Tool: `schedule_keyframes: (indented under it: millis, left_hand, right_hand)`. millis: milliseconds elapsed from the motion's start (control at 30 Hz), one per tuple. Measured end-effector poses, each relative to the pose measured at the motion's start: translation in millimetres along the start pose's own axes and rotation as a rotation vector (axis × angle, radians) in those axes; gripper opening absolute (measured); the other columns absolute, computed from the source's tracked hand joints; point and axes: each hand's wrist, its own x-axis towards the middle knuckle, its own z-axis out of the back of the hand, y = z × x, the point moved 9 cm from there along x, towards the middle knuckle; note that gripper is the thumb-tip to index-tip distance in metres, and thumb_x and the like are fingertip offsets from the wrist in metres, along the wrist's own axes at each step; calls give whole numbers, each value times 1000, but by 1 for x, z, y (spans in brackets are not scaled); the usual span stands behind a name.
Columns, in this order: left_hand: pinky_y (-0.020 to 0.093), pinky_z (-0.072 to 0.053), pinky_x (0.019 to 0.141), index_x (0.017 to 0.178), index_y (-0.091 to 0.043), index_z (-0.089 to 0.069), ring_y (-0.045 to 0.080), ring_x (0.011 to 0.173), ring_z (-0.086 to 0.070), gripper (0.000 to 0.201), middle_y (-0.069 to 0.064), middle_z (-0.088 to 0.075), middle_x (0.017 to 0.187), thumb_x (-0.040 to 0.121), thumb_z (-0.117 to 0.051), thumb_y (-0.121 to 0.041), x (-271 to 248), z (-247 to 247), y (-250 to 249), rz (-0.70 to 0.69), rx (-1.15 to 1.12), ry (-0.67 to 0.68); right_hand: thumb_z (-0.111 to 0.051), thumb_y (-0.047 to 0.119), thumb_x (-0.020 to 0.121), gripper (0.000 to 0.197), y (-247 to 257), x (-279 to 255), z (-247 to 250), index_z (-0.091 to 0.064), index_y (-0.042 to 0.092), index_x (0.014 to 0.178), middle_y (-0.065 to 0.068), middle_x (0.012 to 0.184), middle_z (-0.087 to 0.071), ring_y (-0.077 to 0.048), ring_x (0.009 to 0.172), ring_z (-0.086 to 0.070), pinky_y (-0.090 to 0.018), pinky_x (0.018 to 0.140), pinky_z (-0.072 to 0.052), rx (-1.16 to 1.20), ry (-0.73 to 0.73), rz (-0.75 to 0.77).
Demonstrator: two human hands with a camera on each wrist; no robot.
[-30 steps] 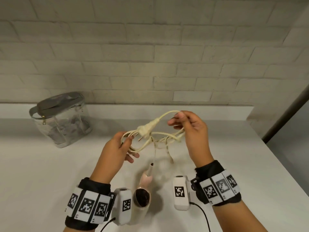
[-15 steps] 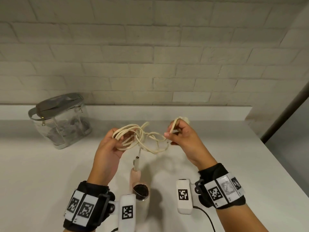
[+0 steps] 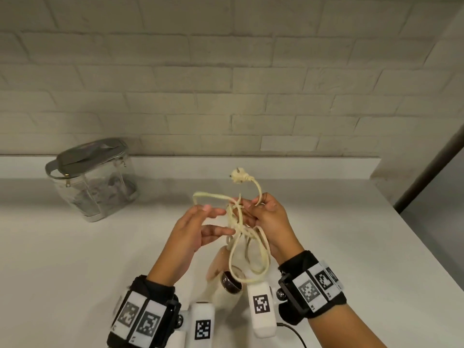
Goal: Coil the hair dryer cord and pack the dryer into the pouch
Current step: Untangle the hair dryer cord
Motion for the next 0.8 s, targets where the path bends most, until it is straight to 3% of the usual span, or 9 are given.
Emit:
schedule_keyframes:
  millis: [67,133,200,300,433,533,633,700,800]
  left_hand:
    - [26,-54,66,97,-9,-59,22,65,-71,35,2,-72,89,82,-54,-40,3,0,-3,-7,100,-75]
    - [22,-55,61,103,-8,-60,16,59,-68,26,0,-71,78,83,-61,-25,8,1,-8,-41,133,-111]
    - [19,-55,64,106,-6,-62,12,66,-68,28,4,-71,81,79,-67,-11,13,-2,-16,-76,204,-77]
    - [23,-55,72,95,-7,-68,18,80,-67,26,5,-72,81,72,-66,5,19,-5,-26,-68,225,-31]
    - [27,-56,79,112,-15,-61,16,80,-68,45,4,-71,88,73,-69,6,20,-2,-34,-113,410,-40]
    - [23,-54,79,116,-23,-56,9,80,-66,51,-3,-69,90,76,-64,7,18,-6,-38,-135,489,21]
    - [19,-55,75,109,-23,-63,4,76,-67,45,-10,-73,79,80,-58,11,17,-6,-45,-162,446,52]
    - [16,-54,68,99,-21,-68,4,70,-67,36,-10,-73,77,82,-57,9,16,-4,-54,-207,381,12]
    - [11,-49,62,93,-22,-70,3,65,-62,26,-6,-72,78,83,-59,1,16,-10,-59,-238,386,-12]
  right_hand:
    - [-47,-5,90,21,6,-3,-8,-40,11,78,-23,93,-72,-30,83,-71,-28,72,-59,36,43,30]
    - [-45,-8,89,24,10,-6,-15,-40,11,76,-22,93,-71,-28,84,-71,-26,72,-59,23,81,54]
    - [-44,-11,89,25,14,-8,-20,-41,10,74,-18,88,-71,-23,79,-72,-22,65,-57,-23,110,72]
    - [-45,-10,89,22,20,-9,-24,-45,12,83,-11,88,-73,-17,80,-71,-19,61,-55,-70,159,94]
    - [-54,-14,82,30,26,-17,-43,-48,2,107,-10,116,-64,-21,105,-63,-24,81,-54,-271,331,159]
    - [-51,-17,81,37,25,-18,-45,-57,7,108,-4,116,-61,-18,110,-59,-27,88,-53,-447,321,177]
    - [-41,-14,86,34,24,-14,-31,-65,8,96,-5,95,-69,-17,90,-68,-28,81,-55,-412,205,80]
    - [-34,-16,82,36,24,-11,-19,-66,0,81,-10,72,-73,-21,67,-70,-28,69,-58,-336,110,13]
    - [-29,-20,74,40,27,-6,-3,-60,-3,55,-12,45,-64,-24,43,-64,-26,49,-56,-316,-49,-37]
